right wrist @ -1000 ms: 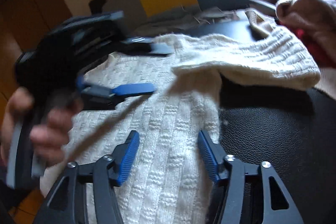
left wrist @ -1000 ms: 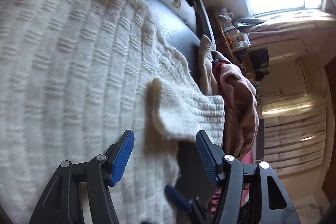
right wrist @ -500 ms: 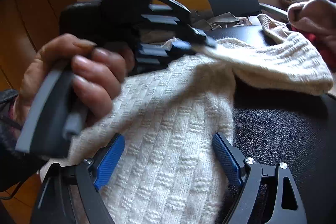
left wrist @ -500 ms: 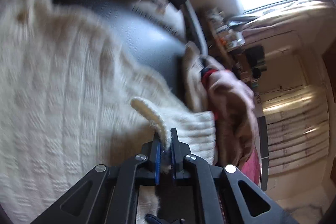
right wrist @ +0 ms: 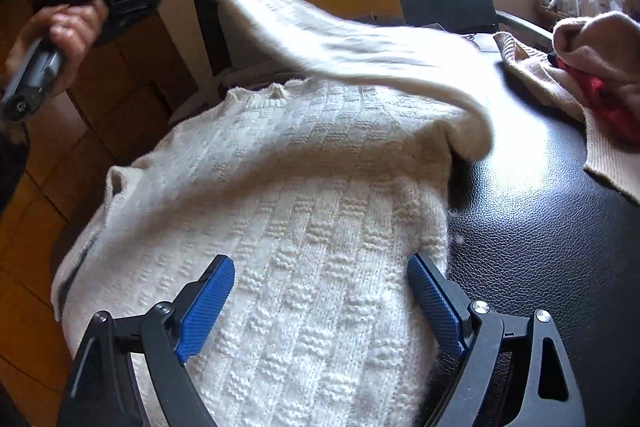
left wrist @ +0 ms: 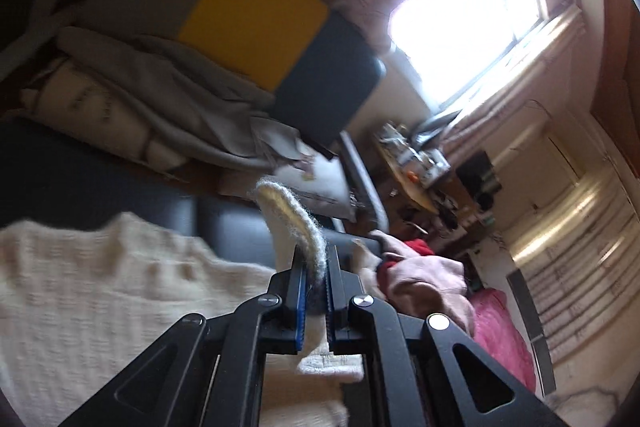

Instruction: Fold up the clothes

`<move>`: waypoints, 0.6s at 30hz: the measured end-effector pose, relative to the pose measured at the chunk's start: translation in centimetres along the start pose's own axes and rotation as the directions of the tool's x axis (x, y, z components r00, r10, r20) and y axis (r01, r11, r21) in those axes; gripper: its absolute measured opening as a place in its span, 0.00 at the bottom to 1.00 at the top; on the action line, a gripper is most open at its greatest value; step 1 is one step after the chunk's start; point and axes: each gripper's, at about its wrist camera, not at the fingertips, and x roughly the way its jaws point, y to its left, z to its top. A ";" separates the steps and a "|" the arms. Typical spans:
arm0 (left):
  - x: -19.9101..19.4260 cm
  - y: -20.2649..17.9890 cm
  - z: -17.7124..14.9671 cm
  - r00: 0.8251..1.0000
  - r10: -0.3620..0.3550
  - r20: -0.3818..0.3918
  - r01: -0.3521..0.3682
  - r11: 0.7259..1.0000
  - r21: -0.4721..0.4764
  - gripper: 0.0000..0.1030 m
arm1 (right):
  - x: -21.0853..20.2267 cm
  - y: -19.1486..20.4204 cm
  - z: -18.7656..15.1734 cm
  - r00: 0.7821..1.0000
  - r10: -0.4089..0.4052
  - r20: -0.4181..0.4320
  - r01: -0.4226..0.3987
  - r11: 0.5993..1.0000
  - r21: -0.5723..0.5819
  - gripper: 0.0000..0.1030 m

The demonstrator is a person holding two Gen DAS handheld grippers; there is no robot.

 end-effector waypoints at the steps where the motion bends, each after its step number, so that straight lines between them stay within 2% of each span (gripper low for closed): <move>1: -0.7 0.9 0.0 1.000 0.012 0.004 -0.012 1.000 -0.005 0.05 | 0.1 0.1 0.1 1.000 -0.009 -0.010 0.009 1.000 -0.004 0.87; 5: -4.0 4.9 -1.2 0.998 0.051 0.032 -0.050 0.998 -0.029 0.05 | 0.3 0.6 0.5 0.998 -0.040 -0.047 0.040 0.999 -0.014 0.87; 9: -6.6 8.9 -2.3 0.995 0.084 0.047 -0.081 0.995 -0.061 0.05 | -1.1 -1.4 1.3 0.998 0.038 -0.045 -0.031 0.987 0.155 0.87; 11: -7.2 10.9 -3.1 0.993 0.115 0.033 -0.112 0.991 -0.077 0.05 | -1.4 -2.2 1.8 0.999 0.034 -0.038 -0.026 0.979 0.201 0.87; 15: -7.3 14.3 -5.3 0.985 0.173 -0.007 -0.173 0.979 -0.109 0.05 | -1.6 -2.5 3.3 1.000 -0.002 -0.031 0.008 0.977 0.213 0.87; 18: -7.3 16.9 -6.9 0.976 0.216 -0.038 -0.219 0.967 -0.131 0.05 | -1.3 -1.7 5.3 1.000 0.004 -0.007 -0.003 0.980 0.201 0.87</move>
